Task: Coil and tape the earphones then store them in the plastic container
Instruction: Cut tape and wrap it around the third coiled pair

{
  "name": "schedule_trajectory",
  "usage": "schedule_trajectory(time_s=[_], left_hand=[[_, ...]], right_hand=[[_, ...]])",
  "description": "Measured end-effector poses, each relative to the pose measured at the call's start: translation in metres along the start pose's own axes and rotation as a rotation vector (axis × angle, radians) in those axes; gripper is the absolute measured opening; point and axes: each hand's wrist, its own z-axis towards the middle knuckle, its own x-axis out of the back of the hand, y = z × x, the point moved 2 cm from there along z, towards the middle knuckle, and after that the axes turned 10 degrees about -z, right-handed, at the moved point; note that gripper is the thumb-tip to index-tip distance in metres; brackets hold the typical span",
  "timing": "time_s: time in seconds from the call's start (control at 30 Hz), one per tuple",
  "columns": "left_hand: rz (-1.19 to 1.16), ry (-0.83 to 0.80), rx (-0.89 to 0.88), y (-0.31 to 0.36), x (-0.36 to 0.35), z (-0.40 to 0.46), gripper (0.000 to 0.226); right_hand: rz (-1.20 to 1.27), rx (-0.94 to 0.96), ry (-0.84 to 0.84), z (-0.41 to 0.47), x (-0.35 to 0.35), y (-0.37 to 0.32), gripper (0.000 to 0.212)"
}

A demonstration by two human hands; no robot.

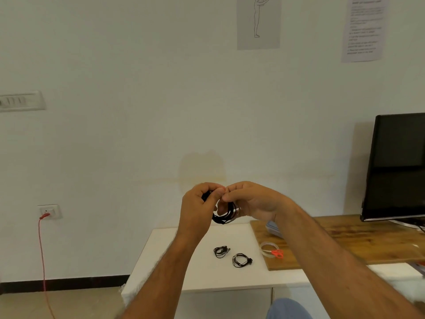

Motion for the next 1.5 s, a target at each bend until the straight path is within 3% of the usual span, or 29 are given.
schedule_trajectory(time_s=[0.27, 0.4, 0.57, 0.67, 0.87, 1.13, 1.3, 1.5], left_hand=[[-0.072, -0.046, 0.048, -0.014, 0.005, -0.004, 0.014], [-0.084, -0.008, 0.149, -0.045, 0.007, -0.007, 0.014], [-0.119, 0.024, 0.407, -0.107, 0.014, -0.008, 0.014], [-0.15, 0.091, 0.518, -0.144, 0.017, -0.01, 0.011], [-0.331, 0.266, 0.742, -0.209, 0.029, -0.017, 0.009], [-0.504, 0.545, 0.93, -0.295, 0.042, -0.014, 0.01], [-0.473, 0.598, 1.008, -0.355, 0.047, -0.015, 0.01], [-0.435, 0.568, 1.101, -0.422, 0.059, -0.013, 0.032]], right_hand=[[0.145, -0.036, -0.078, 0.011, -0.002, 0.032, 0.02], [0.106, -0.108, -0.021, 0.025, -0.008, 0.056, 0.016], [-0.127, -0.213, 0.164, 0.047, -0.017, 0.098, 0.023], [-0.199, -0.257, 0.235, 0.059, -0.026, 0.126, 0.036], [-0.091, -0.311, 0.284, 0.084, -0.035, 0.183, 0.021], [0.075, -0.443, 0.25, 0.131, -0.052, 0.263, 0.028], [0.124, -0.541, 0.336, 0.166, -0.06, 0.31, 0.017], [0.127, -0.623, 0.366, 0.202, -0.059, 0.363, 0.021]])
